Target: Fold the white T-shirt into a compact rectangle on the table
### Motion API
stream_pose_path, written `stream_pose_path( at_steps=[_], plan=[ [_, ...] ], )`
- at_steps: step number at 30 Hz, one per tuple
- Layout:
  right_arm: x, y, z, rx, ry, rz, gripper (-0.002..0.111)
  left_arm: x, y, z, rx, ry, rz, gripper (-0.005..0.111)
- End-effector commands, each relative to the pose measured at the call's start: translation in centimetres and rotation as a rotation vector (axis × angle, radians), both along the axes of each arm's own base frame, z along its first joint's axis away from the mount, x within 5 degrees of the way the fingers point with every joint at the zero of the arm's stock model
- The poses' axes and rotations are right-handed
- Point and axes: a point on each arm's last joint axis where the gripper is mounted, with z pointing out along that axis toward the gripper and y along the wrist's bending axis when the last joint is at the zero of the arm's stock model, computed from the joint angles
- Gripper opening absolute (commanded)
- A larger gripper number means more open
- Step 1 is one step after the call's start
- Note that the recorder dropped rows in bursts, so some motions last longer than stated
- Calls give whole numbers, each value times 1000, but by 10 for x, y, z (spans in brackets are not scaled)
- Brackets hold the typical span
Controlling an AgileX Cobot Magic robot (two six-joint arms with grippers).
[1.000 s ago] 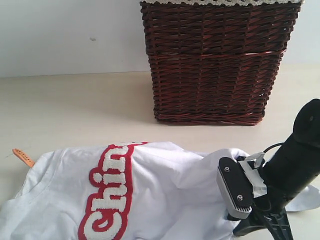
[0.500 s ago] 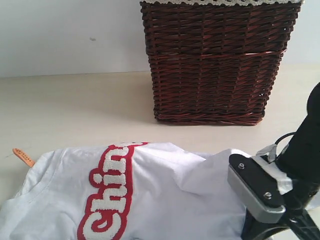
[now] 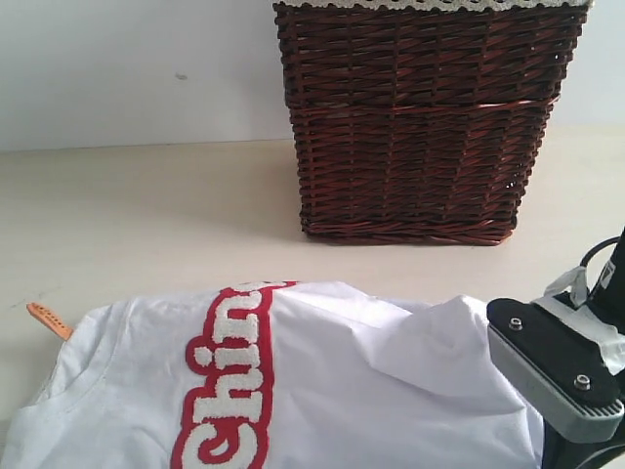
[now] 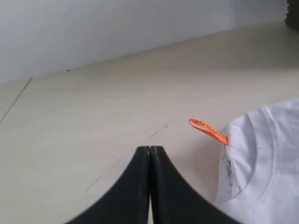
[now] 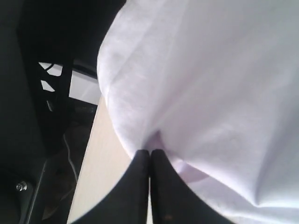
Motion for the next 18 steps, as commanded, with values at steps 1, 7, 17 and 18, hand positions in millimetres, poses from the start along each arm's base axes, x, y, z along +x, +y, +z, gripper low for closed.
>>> stream_pose_path(
  at_steps=[1,7,17,18],
  plan=[
    [-5,-4,3,-28,1,-15,0,0,0,-1,-6,-5,-4,0],
    [-26,5,6,126,56,-101,4,0,0,-1,-6,-5,-4,0],
    [-36,3,1,129,86,-114,55,0,0,-1,-6,-5,-4,0],
    [-34,4,5,141,68,-115,55,0,0,-1,-6,-5,-4,0]
  ],
)
